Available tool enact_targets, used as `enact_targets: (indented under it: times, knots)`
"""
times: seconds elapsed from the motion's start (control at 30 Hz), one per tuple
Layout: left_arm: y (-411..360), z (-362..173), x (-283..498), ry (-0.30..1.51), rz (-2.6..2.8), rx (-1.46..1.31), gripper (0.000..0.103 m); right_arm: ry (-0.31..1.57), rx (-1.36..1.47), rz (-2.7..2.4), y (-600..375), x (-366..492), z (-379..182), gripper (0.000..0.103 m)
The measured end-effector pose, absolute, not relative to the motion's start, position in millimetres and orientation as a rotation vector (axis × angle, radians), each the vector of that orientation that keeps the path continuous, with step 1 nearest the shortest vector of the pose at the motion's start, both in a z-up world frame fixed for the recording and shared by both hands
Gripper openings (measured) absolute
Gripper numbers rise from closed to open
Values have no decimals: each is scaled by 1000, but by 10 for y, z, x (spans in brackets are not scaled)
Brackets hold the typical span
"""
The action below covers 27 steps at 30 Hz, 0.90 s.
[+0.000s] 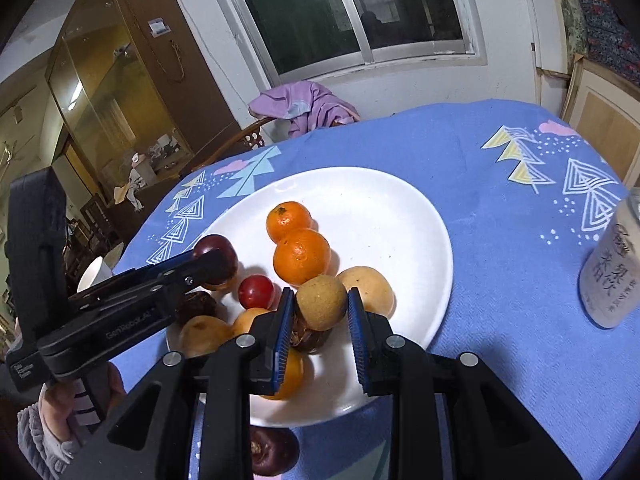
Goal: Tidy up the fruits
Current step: 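Carry both fruits over the white plate and open both tools to release, then reach the left tool toward an orange while the right tool reaches a tan oval fruit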
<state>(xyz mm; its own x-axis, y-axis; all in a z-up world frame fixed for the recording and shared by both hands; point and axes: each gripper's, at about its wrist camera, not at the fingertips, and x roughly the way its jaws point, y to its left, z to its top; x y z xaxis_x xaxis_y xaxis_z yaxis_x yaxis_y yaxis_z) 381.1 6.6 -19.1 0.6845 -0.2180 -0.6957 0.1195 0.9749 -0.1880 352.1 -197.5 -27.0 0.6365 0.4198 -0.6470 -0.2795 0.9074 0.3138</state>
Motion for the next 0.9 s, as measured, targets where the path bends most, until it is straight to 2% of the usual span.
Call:
enact_targets:
  times: [0.07, 0.13, 0.27, 0.33, 0.4, 0.47, 0.5, 0.57, 0.67, 0.9]
  knots:
    - [65, -241, 3845, 797, -191, -134, 38, 795, 196, 402, -1982, 3553, -308, 31]
    - [65, -261, 3835, 788, -191, -139, 42, 796, 207, 400, -2001, 3541, -313, 46]
    - [122, -178, 3689, 766, -196, -160, 46, 773, 224, 399, -2043, 3463, -222, 46]
    - [191, -87, 3519, 745, -187, -169, 57, 765, 234, 406, -2060, 3376, -143, 54]
    - [271, -1, 3318, 718, -166, -169, 74, 750, 244, 417, -2074, 3255, -61, 62]
    - [362, 62, 3054, 694, -149, -158, 78, 725, 242, 426, -2092, 3063, 31, 70]
    - [403, 70, 2923, 688, -145, -154, 87, 714, 241, 427, -2105, 2986, 59, 75]
    - [500, 62, 2608, 668, -130, -147, 95, 689, 247, 427, -2161, 2770, 100, 84]
    - [614, -40, 2178, 672, -105, -120, 96, 672, 283, 419, -2291, 2459, 49, 92]
    - [682, -376, 1491, 700, -100, -109, 97, 709, 346, 369, -2630, 1988, -249, 93]
